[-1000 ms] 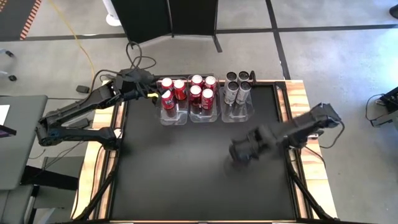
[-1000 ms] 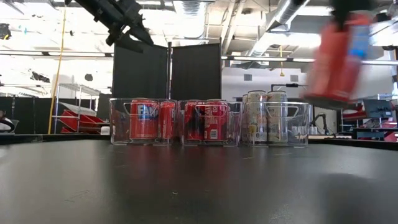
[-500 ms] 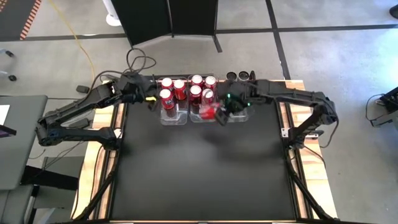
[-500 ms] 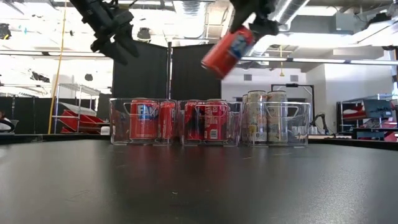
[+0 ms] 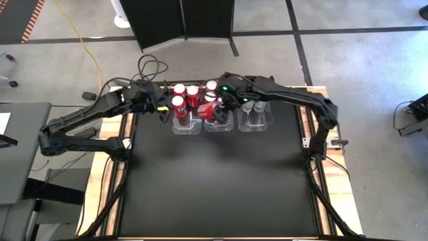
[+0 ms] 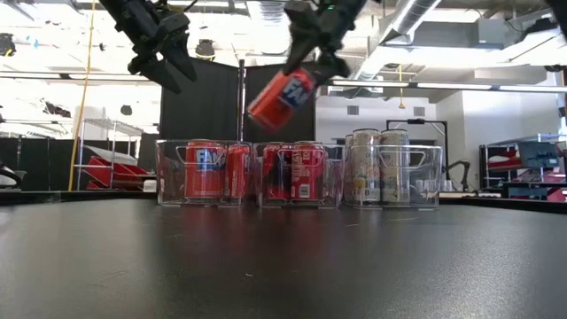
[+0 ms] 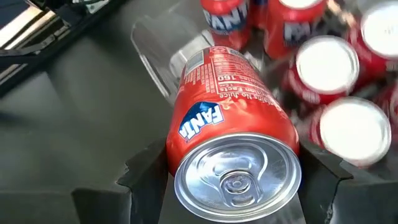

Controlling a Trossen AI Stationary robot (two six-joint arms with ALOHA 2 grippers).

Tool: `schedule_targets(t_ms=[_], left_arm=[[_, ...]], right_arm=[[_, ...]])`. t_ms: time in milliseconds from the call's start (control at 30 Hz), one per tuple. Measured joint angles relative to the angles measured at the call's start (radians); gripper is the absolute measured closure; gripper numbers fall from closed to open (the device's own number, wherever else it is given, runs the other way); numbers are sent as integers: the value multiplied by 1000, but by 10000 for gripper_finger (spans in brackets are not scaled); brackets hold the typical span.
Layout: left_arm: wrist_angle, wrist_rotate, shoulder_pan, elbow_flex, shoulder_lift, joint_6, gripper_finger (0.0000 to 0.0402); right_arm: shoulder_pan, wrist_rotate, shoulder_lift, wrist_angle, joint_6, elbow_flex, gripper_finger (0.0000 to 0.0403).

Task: Sort soda cans
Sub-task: Put the red soda can into the left transparent bin

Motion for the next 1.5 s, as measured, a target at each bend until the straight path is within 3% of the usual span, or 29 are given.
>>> schedule_targets(t_ms=[267,500,767,1033,1167,1500], left_arm=[[0,0,-37,-1,0,-16,74],[1,-2,-43,-1,0,-21,74],[1,-3,-43,-1,0,-38,74],[6,-8,-43,-1,0,-39,74],[5,-8,-43,-1,0,-49,74],[5,-11,-60,-1,0,-85,74]], right_arm=[[-1,-7,217,-140,-178,308,127],[-10,9,376,-167,-283,453,127],[-17,64,460,-165,-267,457,127],[-12,67,474,-131,-262,456,127],[-14,120,474,-118,-255,456,123],[-21,135,474,-80,-256,455,55]])
